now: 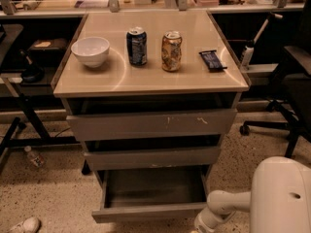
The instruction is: Close bottom drawer
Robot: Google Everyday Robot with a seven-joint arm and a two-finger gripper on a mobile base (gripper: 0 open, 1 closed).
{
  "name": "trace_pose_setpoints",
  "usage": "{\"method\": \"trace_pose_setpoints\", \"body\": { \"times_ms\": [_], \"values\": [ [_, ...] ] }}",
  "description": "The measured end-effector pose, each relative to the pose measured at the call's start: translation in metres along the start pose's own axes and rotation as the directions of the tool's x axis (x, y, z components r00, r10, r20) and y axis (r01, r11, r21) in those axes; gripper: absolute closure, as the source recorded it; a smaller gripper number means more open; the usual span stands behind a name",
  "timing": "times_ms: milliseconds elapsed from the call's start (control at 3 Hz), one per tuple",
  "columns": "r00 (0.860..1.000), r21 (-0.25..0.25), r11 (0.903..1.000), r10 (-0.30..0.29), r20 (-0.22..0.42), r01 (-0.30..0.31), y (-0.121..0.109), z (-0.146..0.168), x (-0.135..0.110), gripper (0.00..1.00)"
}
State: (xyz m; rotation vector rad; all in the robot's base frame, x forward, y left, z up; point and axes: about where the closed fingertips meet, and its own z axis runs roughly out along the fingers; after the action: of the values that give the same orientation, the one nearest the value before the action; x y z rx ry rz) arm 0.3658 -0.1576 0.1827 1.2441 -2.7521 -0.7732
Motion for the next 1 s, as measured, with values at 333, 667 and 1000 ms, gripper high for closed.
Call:
{"method": "trace_pose_setpoints", "body": {
  "times_ms": [333, 667, 1000],
  "values": [
    [1.0, 0.0, 1.0, 0.0, 0.0, 0.0, 0.0, 0.0, 0.0, 0.0],
    [1.0, 0.0, 1.0, 0.0, 0.0, 0.0, 0.0, 0.0, 0.0, 0.14],
    [1.0, 0.0, 1.0, 0.0, 0.0, 0.0, 0.0, 0.0001, 0.0, 0.37]
  ]
}}
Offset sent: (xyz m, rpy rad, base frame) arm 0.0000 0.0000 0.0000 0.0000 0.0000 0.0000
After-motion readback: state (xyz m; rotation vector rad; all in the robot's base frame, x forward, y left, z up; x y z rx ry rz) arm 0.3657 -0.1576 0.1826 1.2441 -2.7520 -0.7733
